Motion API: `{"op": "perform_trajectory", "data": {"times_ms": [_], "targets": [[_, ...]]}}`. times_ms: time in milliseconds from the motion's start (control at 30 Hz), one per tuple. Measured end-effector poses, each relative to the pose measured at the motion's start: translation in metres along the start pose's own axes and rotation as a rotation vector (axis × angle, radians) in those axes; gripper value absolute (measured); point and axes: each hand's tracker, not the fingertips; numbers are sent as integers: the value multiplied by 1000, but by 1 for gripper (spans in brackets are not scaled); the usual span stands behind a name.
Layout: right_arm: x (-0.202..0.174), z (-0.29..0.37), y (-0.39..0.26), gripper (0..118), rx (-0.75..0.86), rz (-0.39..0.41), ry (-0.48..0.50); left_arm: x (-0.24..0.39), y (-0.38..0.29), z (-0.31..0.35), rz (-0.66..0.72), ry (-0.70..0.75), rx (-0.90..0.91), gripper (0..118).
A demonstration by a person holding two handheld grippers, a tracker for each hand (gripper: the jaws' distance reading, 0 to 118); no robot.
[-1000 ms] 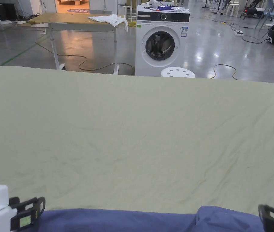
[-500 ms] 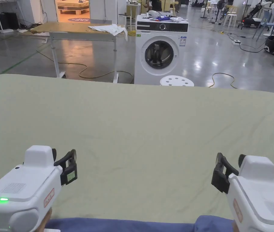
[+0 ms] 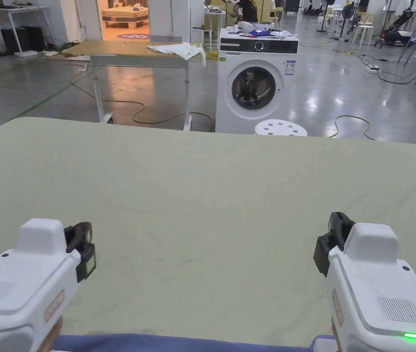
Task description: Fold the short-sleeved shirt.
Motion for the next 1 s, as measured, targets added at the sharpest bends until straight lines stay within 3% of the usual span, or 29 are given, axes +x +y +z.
{"op": "perform_trajectory", "data": {"times_ms": [167,333,433,500,567,667,733,833,900,933,1000], "targets": [[-1,-5,-4,1,-44,6,42,-66,-27,-2,125,-76,-249,0],[-3,-9,-14,1,-85,13,65,-119,-61,0,345,-210,-454,0],[-5,-11,-19,1,-105,12,75,-143,-86,-9,463,-271,-561,22],[-6,-13,-21,1,-116,15,79,-155,-103,-16,554,-329,-636,61],[-6,-14,-24,1,-124,16,82,-162,-120,-23,626,-384,-711,84],[-7,-15,-25,1,-136,25,84,-169,-139,-30,680,-403,-719,84],[-7,-16,-27,1,-146,30,85,-177,-143,-27,759,-482,-646,84],[-8,-16,-29,1,-156,32,83,-179,-159,-35,923,-604,-683,84],[-8,-17,-31,1,-167,25,84,-172,-167,-40,953,-695,-688,82],[-9,-18,-32,1,-172,21,86,-167,-168,-41,939,-709,-680,80],[-11,-18,-34,1,-179,20,88,-161,-168,-46,922,-703,-675,63]]}}
